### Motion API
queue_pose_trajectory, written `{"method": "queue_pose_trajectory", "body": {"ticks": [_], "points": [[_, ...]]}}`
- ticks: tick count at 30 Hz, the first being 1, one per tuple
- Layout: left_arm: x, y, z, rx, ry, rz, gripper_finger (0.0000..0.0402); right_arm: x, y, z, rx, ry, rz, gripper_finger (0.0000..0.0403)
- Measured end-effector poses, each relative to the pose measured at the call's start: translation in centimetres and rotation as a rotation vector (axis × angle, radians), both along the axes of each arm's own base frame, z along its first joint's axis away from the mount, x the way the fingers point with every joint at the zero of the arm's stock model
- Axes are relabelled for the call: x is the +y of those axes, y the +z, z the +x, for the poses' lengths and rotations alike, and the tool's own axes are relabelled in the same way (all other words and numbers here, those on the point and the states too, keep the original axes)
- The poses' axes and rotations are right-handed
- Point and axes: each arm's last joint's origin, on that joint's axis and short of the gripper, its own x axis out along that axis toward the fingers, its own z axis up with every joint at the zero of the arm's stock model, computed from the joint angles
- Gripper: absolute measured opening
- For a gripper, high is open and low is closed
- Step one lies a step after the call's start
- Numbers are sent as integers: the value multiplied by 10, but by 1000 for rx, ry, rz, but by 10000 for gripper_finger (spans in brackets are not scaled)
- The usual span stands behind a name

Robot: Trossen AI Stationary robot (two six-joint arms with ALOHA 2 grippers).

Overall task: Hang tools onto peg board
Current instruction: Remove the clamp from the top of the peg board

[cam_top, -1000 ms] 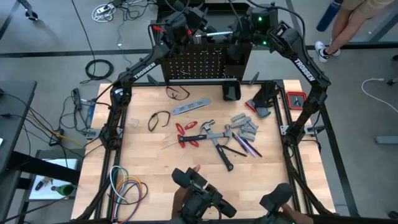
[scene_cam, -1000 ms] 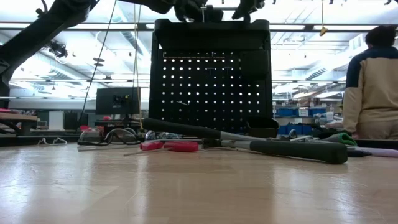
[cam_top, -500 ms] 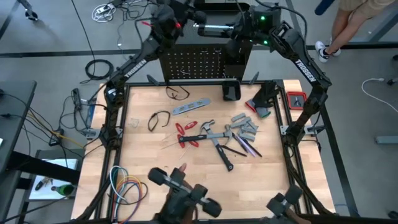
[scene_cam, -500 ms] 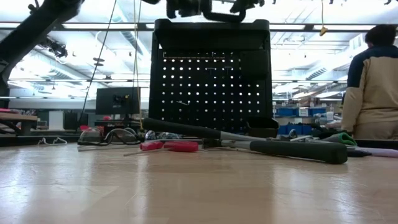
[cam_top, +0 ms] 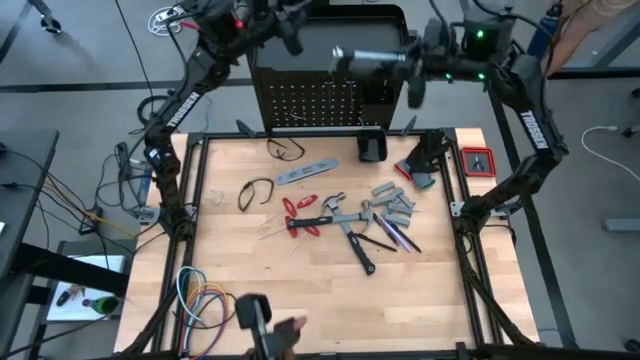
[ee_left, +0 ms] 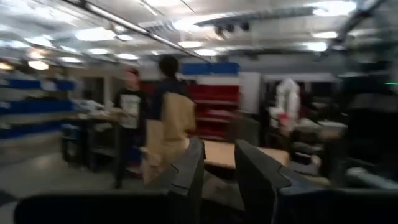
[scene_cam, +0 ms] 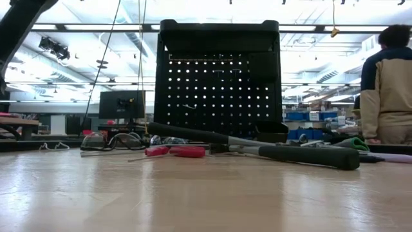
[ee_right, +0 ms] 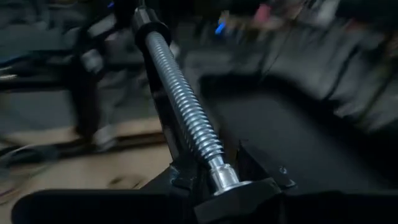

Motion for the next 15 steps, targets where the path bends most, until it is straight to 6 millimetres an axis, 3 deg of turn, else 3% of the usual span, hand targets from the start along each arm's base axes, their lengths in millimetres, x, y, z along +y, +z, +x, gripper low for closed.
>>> {"method": "queue_pose_trajectory", "body": {"ticks": [8, 15], "points": [[-32, 1, -8, 170, -81, -13, 92, 22, -40, -6, 292, 184, 431, 97], [-66, 5, -12, 249, 0, -36, 92, 28, -89, 13, 563, 250, 596, 97]]}}
